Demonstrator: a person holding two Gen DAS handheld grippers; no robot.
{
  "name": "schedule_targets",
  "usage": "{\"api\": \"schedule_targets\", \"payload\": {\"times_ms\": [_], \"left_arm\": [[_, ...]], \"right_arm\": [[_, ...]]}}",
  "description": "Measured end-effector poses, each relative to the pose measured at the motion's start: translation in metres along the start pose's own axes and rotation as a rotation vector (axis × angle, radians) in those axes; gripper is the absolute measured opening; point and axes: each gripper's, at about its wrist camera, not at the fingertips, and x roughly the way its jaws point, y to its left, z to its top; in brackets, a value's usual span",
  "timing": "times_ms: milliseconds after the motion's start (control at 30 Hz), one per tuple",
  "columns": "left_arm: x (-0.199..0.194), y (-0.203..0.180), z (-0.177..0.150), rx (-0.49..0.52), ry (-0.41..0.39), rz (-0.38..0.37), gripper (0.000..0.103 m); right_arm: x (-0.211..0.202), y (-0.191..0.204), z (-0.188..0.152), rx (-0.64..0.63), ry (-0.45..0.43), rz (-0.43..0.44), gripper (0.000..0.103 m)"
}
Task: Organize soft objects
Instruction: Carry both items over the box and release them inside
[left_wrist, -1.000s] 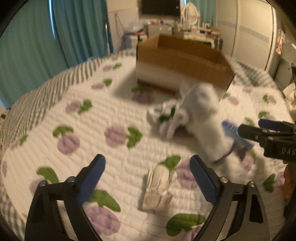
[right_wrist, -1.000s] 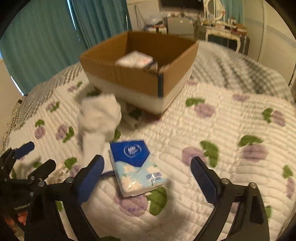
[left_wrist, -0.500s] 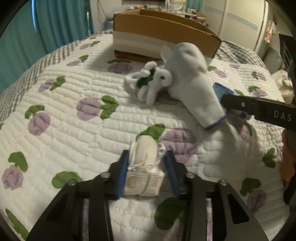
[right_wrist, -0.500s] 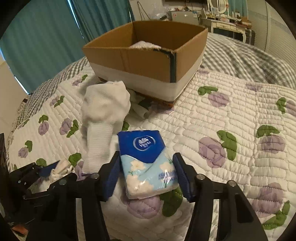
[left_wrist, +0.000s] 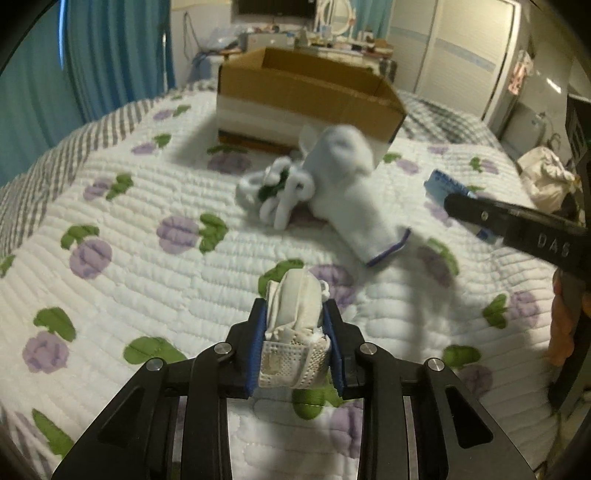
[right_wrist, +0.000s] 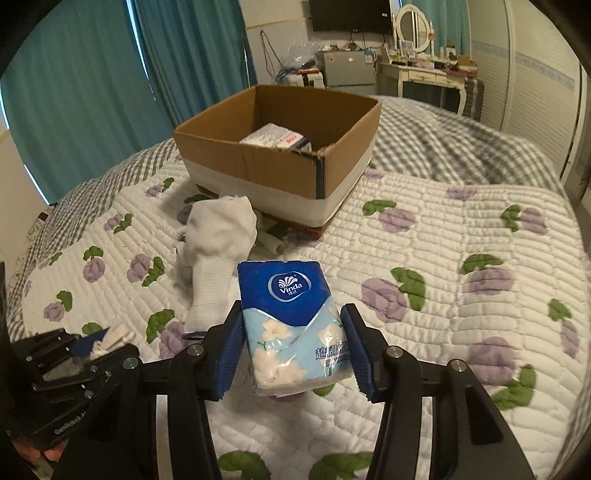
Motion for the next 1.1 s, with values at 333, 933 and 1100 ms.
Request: {"api": "schedule_targets", "payload": {"times_ms": [333, 933, 1100], "left_arm": [[-0.05, -0.005, 0.049, 0.049, -0.153, -0.041, 0.029], [-0.049, -0.009, 0.228, 0.186, -0.382, -0.058, 0.029], [0.008, -0.007, 0.265, 0.222, -0.351, -0.063, 0.029]], "right_arm": [[-0.057, 0.017, 0.029, -0.053, -0.118, -0.043, 0.051], [-0.064, 0.013, 0.18, -0.003, -0.356, -0.062, 0.051], [-0.012, -0.004, 0.206, 0.055, -0.335, -0.074, 0.051]]}}
